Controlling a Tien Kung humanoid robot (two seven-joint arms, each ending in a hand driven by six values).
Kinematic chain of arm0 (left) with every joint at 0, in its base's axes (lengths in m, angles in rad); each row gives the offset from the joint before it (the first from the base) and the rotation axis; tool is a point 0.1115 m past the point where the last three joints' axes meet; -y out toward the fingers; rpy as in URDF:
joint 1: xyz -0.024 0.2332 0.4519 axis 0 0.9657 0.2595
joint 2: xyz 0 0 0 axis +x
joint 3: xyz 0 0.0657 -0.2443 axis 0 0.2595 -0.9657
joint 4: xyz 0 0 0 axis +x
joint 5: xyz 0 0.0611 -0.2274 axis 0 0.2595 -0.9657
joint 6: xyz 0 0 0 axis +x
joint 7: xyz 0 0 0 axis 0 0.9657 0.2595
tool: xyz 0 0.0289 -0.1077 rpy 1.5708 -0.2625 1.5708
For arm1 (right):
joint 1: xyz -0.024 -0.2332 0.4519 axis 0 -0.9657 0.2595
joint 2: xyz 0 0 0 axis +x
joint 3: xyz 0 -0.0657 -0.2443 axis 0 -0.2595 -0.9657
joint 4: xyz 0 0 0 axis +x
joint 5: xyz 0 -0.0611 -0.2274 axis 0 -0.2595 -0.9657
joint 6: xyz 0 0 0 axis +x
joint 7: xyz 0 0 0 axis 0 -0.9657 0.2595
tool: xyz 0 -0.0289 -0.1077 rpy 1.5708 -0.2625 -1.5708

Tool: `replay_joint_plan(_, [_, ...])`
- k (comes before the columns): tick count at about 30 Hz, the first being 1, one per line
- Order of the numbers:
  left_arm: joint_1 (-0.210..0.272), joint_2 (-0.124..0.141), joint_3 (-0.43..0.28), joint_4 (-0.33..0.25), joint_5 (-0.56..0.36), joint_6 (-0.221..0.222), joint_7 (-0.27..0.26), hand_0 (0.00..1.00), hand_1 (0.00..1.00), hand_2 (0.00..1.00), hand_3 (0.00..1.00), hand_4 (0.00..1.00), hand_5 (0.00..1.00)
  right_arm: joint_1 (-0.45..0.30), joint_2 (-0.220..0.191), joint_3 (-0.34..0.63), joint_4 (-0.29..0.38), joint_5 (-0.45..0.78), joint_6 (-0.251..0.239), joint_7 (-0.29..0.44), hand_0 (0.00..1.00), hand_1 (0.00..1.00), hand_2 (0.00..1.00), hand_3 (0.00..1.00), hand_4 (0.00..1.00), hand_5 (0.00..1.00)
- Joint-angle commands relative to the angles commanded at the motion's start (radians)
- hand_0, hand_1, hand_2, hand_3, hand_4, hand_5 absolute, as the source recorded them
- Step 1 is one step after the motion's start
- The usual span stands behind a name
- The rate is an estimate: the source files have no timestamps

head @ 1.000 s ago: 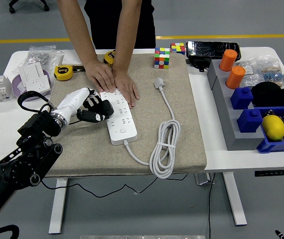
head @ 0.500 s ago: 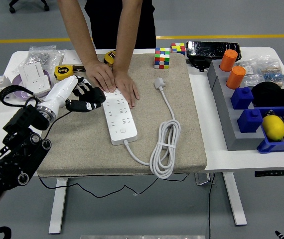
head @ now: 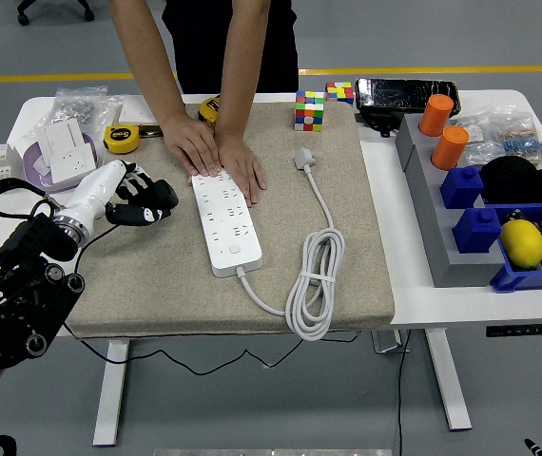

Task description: Pick up the plug,place it near the board,insert it into the board,press the button

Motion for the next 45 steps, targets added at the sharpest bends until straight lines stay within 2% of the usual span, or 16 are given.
replay_joint_plan(20, [0.003,-0.013,0.008,0.040,0.000,-0.002,0.000,0.460,0.442,0.340,0.375,0.593,0.114,0.001,0.000,0.002,0.000,-0.005,0.000,-0.001,0.891,0.788,0.760,0.793,0.998,0.998])
replay_joint_plan(21, [0.004,-0.013,0.008,0.041,0.000,-0.002,0.000,0.472,0.509,0.430,0.427,0.615,0.118,0.000,0.000,0.003,0.000,-0.006,0.001,-0.001,0.892,0.788,0.760,0.793,0.998,0.998])
replay_joint_plan(26, [0.006,-0.012,0.011,0.042,0.001,-0.006,0.002,0.472,0.509,0.430,0.427,0.615,0.118,-0.002,0.000,0.003,0.000,-0.008,0.001,-0.001,0.892,0.788,0.760,0.793,0.998,0.998])
replay_joint_plan(27, [0.007,-0.012,0.011,0.042,0.002,-0.007,0.002,0.493,0.571,0.519,0.509,0.632,0.117,-0.002,-0.001,0.003,0.000,-0.008,0.001,-0.001,0.892,0.788,0.760,0.793,0.998,0.998])
replay_joint_plan(32, [0.010,-0.012,0.014,0.046,0.003,-0.012,0.003,0.493,0.571,0.519,0.509,0.632,0.117,-0.003,-0.001,0.001,0.000,-0.007,0.001,-0.001,0.892,0.788,0.760,0.793,0.998,0.998])
replay_joint_plan(33, [0.010,-0.011,0.014,0.046,0.002,-0.013,0.003,0.564,0.706,0.588,0.559,0.698,0.153,-0.003,-0.001,0.001,0.000,-0.007,0.001,-0.001,0.891,0.788,0.760,0.793,0.998,0.998])
replay_joint_plan(38, [0.011,-0.010,0.014,0.047,0.000,-0.018,0.003,0.564,0.706,0.588,0.559,0.698,0.153,-0.004,-0.001,0.001,0.000,-0.008,0.002,-0.002,0.891,0.788,0.760,0.793,0.998,0.998])
replay_joint_plan(39, [0.011,-0.010,0.014,0.046,-0.002,-0.018,0.002,0.609,0.744,0.643,0.580,0.795,0.215,-0.004,-0.001,0.001,0.000,-0.008,0.001,-0.002,0.892,0.788,0.760,0.793,0.998,0.998])
replay_joint_plan(44, [0.012,-0.009,0.012,0.046,-0.004,-0.020,0.001,0.609,0.744,0.643,0.580,0.795,0.215,-0.004,-0.001,0.001,0.000,-0.008,0.002,-0.002,0.892,0.788,0.760,0.793,0.998,0.998])
replay_joint_plan(45, [0.012,-0.009,0.011,0.045,-0.004,-0.021,0.000,0.649,0.775,0.726,0.630,0.897,0.266,-0.004,-0.001,0.001,0.000,-0.008,0.002,-0.001,0.891,0.788,0.760,0.792,0.998,0.998])
